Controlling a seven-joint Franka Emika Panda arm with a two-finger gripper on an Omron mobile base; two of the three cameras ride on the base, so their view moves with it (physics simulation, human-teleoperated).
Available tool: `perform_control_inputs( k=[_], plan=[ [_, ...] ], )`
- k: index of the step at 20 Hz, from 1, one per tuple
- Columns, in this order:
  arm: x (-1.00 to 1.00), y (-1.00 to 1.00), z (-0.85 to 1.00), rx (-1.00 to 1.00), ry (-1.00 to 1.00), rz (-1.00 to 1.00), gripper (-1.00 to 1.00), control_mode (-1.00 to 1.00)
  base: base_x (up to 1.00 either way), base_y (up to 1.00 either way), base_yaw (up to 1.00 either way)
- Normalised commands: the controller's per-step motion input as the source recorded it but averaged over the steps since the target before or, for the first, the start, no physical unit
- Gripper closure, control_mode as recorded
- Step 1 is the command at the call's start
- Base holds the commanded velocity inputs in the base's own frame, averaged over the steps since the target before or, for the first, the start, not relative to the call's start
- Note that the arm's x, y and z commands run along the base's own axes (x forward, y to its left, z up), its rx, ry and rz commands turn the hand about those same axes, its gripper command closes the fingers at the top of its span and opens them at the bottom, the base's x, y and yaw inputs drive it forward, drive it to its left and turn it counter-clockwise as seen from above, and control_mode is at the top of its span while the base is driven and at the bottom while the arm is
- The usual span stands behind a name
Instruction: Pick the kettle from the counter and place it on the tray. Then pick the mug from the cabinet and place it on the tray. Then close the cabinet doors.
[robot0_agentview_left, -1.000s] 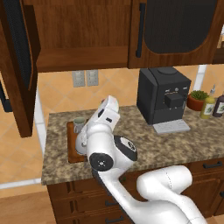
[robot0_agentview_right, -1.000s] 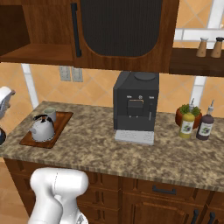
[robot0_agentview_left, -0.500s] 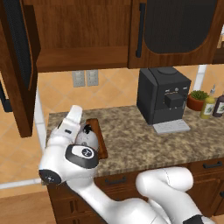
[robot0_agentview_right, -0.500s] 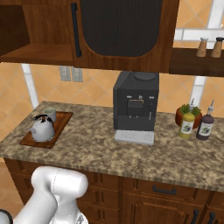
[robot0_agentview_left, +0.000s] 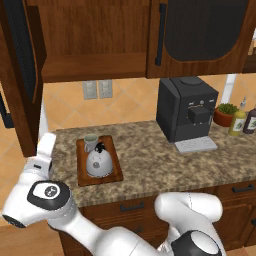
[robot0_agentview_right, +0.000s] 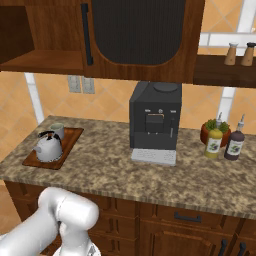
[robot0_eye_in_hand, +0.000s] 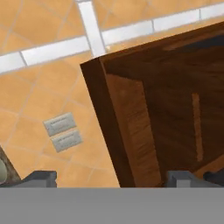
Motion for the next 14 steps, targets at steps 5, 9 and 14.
perform_control_inputs(
  k=[5,9,14],
  plan=[
    [0.09,0.61,-0.18,-0.23,-0.08,-0.15,-1.0,-1.0,0.0,0.0,0.0],
    [0.05,0.59,-0.09,-0.19,-0.07,-0.15,-1.0,-1.0,0.0,0.0,0.0],
    [0.02,0.51,0.03,-0.14,-0.07,-0.14,-1.0,-1.0,0.0,0.0,0.0]
  ],
)
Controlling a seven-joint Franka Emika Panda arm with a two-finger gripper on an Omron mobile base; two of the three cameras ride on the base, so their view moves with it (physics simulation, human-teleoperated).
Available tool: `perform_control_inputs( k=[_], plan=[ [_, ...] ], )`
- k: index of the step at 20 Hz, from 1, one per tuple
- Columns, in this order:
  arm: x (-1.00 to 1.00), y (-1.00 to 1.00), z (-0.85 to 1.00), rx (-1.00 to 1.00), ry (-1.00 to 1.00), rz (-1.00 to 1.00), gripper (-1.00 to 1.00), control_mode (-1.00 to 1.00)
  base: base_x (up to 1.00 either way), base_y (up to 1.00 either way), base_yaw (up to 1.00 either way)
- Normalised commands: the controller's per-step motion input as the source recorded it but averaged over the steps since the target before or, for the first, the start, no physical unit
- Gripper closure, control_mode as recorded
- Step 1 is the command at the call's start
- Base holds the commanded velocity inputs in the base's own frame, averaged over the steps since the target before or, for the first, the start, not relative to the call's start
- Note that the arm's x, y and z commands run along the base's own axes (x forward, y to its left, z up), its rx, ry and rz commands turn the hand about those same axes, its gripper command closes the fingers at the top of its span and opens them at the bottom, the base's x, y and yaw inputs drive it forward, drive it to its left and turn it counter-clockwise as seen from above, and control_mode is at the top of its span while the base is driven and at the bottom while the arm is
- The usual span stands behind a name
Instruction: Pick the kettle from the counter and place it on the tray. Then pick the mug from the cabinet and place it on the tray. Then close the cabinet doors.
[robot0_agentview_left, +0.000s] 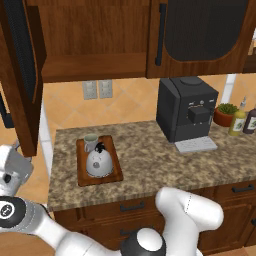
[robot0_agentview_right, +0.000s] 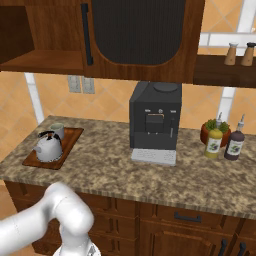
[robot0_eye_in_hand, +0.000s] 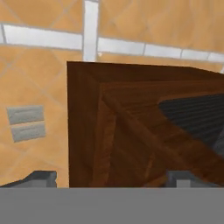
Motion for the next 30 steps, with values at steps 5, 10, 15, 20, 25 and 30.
perform_control_inputs(
  k=[5,10,15,20,25,30],
  plan=[
    [-0.01,0.22,0.52,-0.07,-0.13,-0.05,-1.0,-1.0,0.0,0.0,0.0],
    [-0.01,0.06,0.53,-0.05,-0.09,0.0,-1.0,-1.0,0.0,0.0,0.0],
    [0.0,0.02,0.31,-0.02,-0.06,-0.02,-1.0,-1.0,0.0,0.0,0.0],
    [-0.02,0.0,0.36,0.0,-0.06,-0.05,-1.0,-1.0,0.0,0.0,0.0],
    [-0.02,0.0,0.44,0.0,-0.03,-0.06,-1.0,-1.0,0.0,0.0,0.0],
    [-0.05,-0.1,0.26,0.0,-0.03,-0.04,-1.0,-1.0,0.0,0.0,0.0]
  ],
)
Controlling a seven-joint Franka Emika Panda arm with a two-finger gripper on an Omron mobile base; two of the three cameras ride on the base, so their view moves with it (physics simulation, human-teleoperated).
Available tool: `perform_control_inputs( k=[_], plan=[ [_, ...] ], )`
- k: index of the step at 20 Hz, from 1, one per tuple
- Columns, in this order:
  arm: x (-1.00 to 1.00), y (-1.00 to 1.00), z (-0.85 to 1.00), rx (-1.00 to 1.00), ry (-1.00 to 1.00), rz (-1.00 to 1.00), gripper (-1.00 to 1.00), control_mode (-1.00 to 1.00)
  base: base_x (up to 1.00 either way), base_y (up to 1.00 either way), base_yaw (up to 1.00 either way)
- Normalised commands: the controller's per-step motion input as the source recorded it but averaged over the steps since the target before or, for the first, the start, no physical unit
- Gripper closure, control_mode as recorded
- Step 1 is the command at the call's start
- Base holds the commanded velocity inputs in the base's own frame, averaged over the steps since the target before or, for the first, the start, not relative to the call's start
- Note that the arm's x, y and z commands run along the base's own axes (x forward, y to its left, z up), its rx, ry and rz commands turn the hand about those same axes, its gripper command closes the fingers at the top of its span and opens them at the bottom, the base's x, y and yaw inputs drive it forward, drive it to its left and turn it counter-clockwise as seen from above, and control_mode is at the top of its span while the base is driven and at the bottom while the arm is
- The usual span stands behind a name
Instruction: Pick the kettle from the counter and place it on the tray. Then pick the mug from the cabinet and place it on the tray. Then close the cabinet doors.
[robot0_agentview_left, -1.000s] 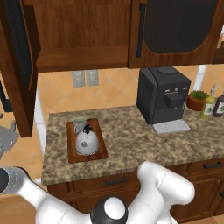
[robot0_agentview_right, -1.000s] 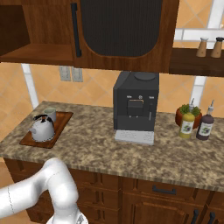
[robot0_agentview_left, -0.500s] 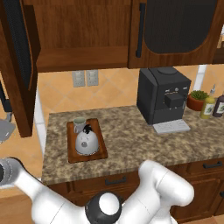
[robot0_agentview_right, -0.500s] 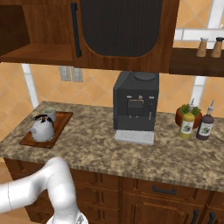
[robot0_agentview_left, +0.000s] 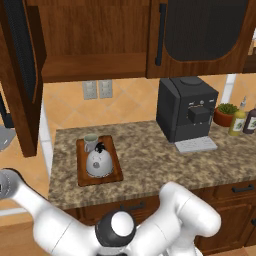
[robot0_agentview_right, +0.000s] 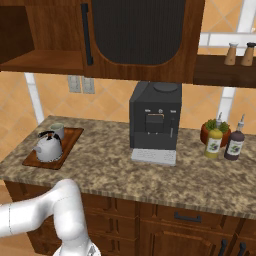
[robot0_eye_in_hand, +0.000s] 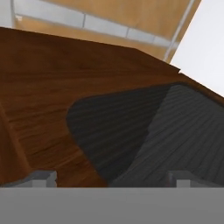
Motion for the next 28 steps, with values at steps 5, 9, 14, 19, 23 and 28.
perform_control_inputs(
  k=[5,9,14,19,23,28],
  plan=[
    [-0.18,-0.49,0.08,0.08,-0.01,0.0,-1.0,-1.0,0.0,0.0,0.0],
    [-0.11,-0.56,0.16,0.09,0.0,0.0,-1.0,-1.0,0.0,0.0,0.0],
    [0.0,-0.62,0.27,0.07,0.0,0.0,-1.0,-1.0,0.0,0.0,0.0],
    [0.02,-0.63,0.24,0.08,0.0,0.0,-1.0,-1.0,0.0,0.0,0.0],
    [0.09,-0.63,0.19,0.09,0.0,0.0,-1.0,-1.0,0.0,0.0,0.0],
    [0.22,-0.65,0.08,0.11,0.0,0.04,-1.0,-1.0,0.0,0.0,0.0]
  ],
)
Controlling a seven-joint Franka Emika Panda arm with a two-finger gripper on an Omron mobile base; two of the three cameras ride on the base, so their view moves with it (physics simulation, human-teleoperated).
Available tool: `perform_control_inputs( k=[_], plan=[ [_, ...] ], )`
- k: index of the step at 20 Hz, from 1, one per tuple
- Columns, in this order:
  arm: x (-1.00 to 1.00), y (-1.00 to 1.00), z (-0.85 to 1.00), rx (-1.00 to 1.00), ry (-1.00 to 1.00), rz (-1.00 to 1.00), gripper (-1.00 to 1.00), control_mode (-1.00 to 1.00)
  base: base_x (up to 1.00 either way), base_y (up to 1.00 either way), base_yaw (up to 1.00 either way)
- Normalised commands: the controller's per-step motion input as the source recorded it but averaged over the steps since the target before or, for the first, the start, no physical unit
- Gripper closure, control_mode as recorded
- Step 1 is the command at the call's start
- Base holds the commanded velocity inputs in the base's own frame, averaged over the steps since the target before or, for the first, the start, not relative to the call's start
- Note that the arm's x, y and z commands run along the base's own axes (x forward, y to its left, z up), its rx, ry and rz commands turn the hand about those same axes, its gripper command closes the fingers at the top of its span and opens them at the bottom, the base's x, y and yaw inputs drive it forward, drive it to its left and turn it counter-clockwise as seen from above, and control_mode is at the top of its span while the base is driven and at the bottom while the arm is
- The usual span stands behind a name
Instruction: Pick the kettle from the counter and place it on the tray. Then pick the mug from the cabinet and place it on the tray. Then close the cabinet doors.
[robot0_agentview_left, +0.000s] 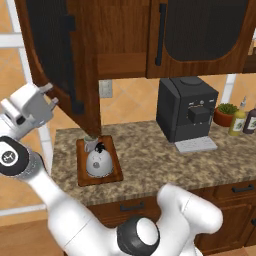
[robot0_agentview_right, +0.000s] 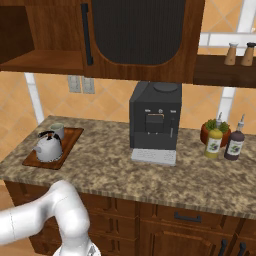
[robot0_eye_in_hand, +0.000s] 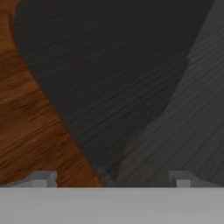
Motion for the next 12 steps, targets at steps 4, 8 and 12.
perform_control_inputs(
  k=[4,8,12],
  plan=[
    [0.28,-0.68,0.0,0.13,0.0,0.13,-1.0,-1.0,0.0,0.0,0.0],
    [0.35,-0.68,0.0,0.14,0.0,0.19,-1.0,-1.0,0.0,0.0,0.0],
    [0.4,-0.68,0.0,0.14,0.0,0.22,-1.0,-1.0,0.0,0.0,0.0]
  ],
)
